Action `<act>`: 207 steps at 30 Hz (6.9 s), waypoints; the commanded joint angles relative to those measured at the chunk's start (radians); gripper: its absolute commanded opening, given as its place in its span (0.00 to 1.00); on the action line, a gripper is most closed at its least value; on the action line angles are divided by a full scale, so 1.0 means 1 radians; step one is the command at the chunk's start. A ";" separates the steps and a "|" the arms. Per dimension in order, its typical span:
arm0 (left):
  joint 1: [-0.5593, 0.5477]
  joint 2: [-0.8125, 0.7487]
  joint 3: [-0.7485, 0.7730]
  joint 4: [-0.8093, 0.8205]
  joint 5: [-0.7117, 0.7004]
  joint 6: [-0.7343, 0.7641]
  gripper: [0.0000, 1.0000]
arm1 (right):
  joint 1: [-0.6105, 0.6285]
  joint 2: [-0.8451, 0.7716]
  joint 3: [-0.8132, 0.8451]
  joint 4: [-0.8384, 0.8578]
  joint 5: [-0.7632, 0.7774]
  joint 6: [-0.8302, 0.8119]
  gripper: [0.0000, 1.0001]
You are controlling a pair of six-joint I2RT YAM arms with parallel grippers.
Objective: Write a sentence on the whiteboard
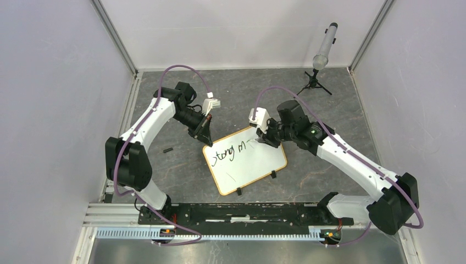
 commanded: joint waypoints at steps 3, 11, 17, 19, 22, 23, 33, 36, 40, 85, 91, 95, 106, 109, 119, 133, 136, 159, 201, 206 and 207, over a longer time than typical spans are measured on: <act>0.005 0.009 0.002 0.006 -0.023 0.018 0.02 | -0.013 -0.011 0.008 0.006 0.000 -0.016 0.00; 0.004 0.010 -0.004 0.013 -0.022 0.014 0.02 | 0.016 -0.026 -0.054 0.001 -0.038 -0.010 0.00; 0.004 0.010 -0.003 0.013 -0.020 0.014 0.02 | 0.020 -0.037 -0.057 -0.016 -0.012 -0.029 0.00; 0.004 0.007 -0.003 0.014 -0.022 0.014 0.02 | 0.020 -0.037 -0.039 -0.022 0.010 -0.036 0.00; 0.004 0.007 -0.004 0.014 -0.020 0.012 0.02 | 0.017 -0.034 0.005 -0.028 0.017 -0.039 0.00; 0.004 0.006 -0.004 0.014 -0.020 0.011 0.02 | 0.017 -0.031 0.020 -0.031 0.016 -0.038 0.00; 0.004 0.006 -0.003 0.014 -0.022 0.012 0.02 | 0.017 -0.002 0.103 -0.029 -0.009 -0.024 0.00; 0.004 0.004 0.000 0.014 -0.023 0.012 0.03 | 0.016 0.014 0.101 -0.023 -0.007 -0.030 0.00; 0.004 -0.001 -0.001 0.014 -0.027 0.010 0.02 | 0.017 0.026 0.088 -0.010 0.006 -0.034 0.00; 0.004 0.007 0.001 0.014 -0.024 0.012 0.02 | 0.017 -0.026 -0.044 -0.019 0.048 -0.048 0.00; 0.004 0.004 -0.005 0.014 -0.023 0.012 0.02 | 0.018 -0.039 -0.042 -0.027 0.040 -0.045 0.00; 0.004 0.005 -0.005 0.014 -0.024 0.014 0.02 | 0.017 -0.029 -0.015 -0.017 0.051 -0.045 0.00; 0.004 0.008 -0.007 0.014 -0.028 0.016 0.02 | 0.008 0.003 0.043 -0.002 0.075 -0.049 0.00; 0.004 0.010 -0.007 0.018 -0.028 0.013 0.02 | 0.003 0.009 0.047 -0.002 0.078 -0.052 0.00; 0.004 0.015 -0.008 0.029 -0.026 0.010 0.02 | -0.020 -0.004 0.030 -0.014 0.101 -0.065 0.00; 0.004 0.008 -0.008 0.030 -0.026 0.008 0.02 | -0.019 -0.037 -0.031 -0.041 0.047 -0.054 0.00; 0.004 0.007 -0.008 0.030 -0.028 0.007 0.02 | -0.019 -0.041 -0.028 -0.052 0.037 -0.058 0.00; 0.004 0.008 -0.005 0.029 -0.023 0.007 0.02 | -0.030 -0.041 0.026 -0.016 0.110 -0.030 0.00; 0.004 0.022 -0.013 0.034 -0.023 0.014 0.02 | -0.029 -0.042 -0.016 -0.046 0.106 -0.067 0.00; 0.004 0.025 -0.011 0.034 -0.024 0.013 0.02 | -0.035 -0.022 0.026 -0.045 0.139 -0.076 0.00; 0.004 0.026 -0.011 0.033 -0.025 0.014 0.02 | -0.037 -0.019 0.032 -0.040 0.142 -0.076 0.00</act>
